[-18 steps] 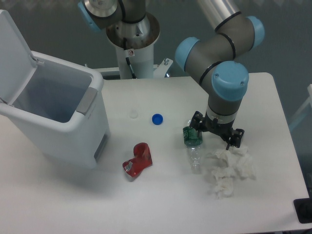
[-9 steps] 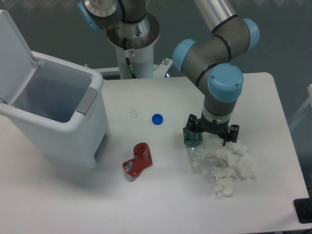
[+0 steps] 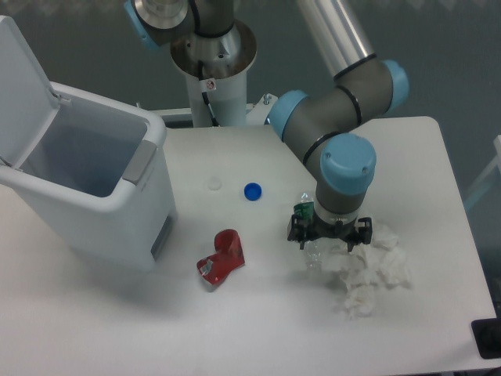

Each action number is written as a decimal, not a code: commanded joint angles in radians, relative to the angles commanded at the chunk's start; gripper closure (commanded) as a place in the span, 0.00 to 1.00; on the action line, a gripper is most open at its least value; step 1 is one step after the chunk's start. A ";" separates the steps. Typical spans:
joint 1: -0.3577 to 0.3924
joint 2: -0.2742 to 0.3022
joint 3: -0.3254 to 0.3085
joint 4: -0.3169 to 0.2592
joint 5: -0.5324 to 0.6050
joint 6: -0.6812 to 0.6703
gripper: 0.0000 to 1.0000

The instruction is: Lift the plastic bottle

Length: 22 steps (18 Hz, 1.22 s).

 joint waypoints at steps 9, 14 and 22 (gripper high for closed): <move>0.008 -0.044 0.006 0.041 -0.036 0.069 0.00; 0.017 -0.064 0.006 0.055 -0.029 0.130 0.00; -0.001 -0.083 -0.006 0.061 -0.011 0.124 0.22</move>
